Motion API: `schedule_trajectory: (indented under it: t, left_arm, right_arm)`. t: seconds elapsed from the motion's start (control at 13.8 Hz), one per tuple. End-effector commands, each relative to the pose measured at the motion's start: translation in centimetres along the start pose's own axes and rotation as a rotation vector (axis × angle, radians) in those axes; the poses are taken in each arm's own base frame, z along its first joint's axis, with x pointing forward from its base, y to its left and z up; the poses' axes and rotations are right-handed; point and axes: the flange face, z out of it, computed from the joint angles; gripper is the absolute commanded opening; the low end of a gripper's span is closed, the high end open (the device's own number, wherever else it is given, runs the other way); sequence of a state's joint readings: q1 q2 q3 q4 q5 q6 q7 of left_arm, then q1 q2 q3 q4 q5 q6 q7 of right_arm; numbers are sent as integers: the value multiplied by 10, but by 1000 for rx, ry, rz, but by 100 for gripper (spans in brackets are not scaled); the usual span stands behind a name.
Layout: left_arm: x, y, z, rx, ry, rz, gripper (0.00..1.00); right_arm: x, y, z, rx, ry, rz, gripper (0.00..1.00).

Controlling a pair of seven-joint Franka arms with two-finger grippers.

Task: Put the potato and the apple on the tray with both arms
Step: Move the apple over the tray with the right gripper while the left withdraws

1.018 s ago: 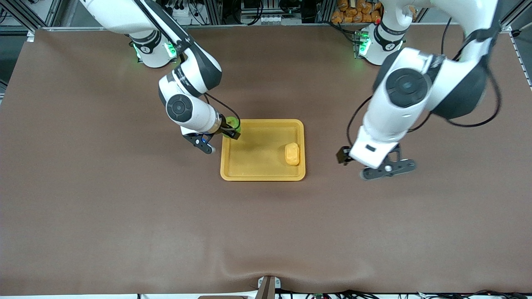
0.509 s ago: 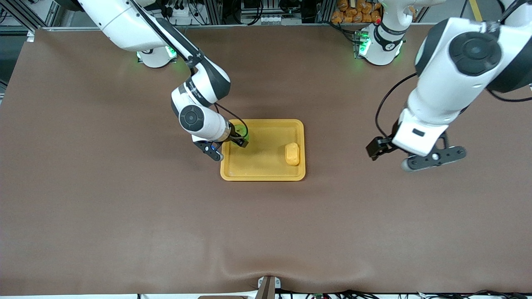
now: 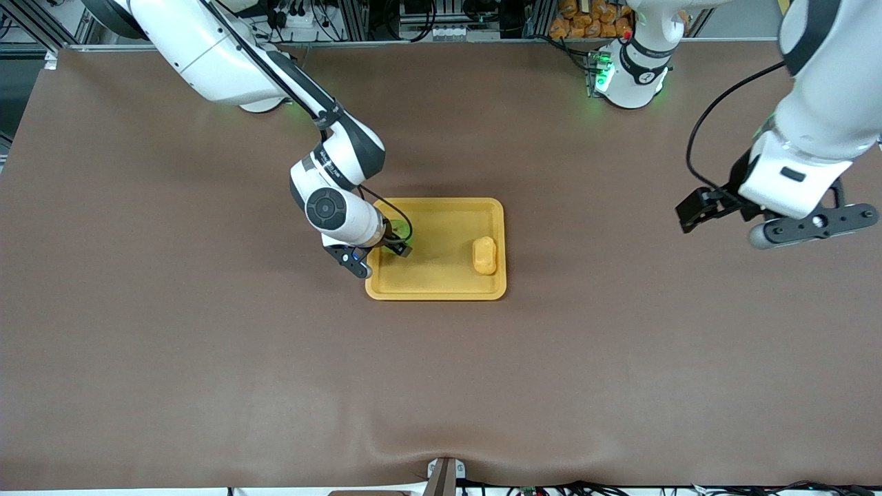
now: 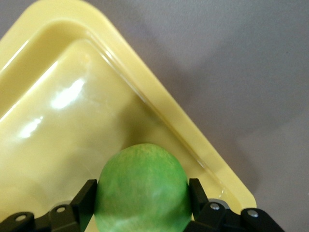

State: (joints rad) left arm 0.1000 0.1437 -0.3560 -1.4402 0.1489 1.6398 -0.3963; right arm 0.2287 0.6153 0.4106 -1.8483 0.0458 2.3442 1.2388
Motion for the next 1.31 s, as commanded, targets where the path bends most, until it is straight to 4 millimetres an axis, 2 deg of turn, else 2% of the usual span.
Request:
schedule_trajectory:
  t: [0.0, 0.07, 0.15, 0.36, 0.51, 0.73, 0.87, 1.02, 1.09, 1.24]
  left_arm:
    - [-5, -31, -11, -22, -21, 61, 100]
    - [-8, -42, -17, -20, -30, 83, 100]
    - [-10, -54, -24, -28, -30, 93, 100]
    - [-12, -87, -30, -53, -51, 129, 100]
    - [-11, -105, -31, -77, -57, 129, 100]
    - [-16, -106, -33, -71, -58, 127, 100]
    - [-22, -100, -32, -65, -64, 138, 100]
    - [-37, -94, -32, -52, -70, 147, 100]
    - [-43, -98, -34, -49, -72, 141, 100]
    - [-59, -94, -34, -43, -76, 150, 100]
  right_arm:
    - [-1, -7, -1, 2, 19, 4, 31]
    - [2, -6, 3, -4, 16, 10, 84]
    - [4, -5, 4, -8, 17, 17, 100]
    - [8, -13, -17, 3, 21, 15, 100]
    - [12, -20, -41, -47, 4, 20, 100]
    - [19, -27, -76, -89, -10, 29, 100]
    - [24, -30, -101, -106, -9, 30, 100]
    - [43, -27, -123, -124, 10, 43, 100]
    - [60, -22, -135, -117, 20, 60, 100]
    - [82, -11, -159, -132, 4, 101, 100]
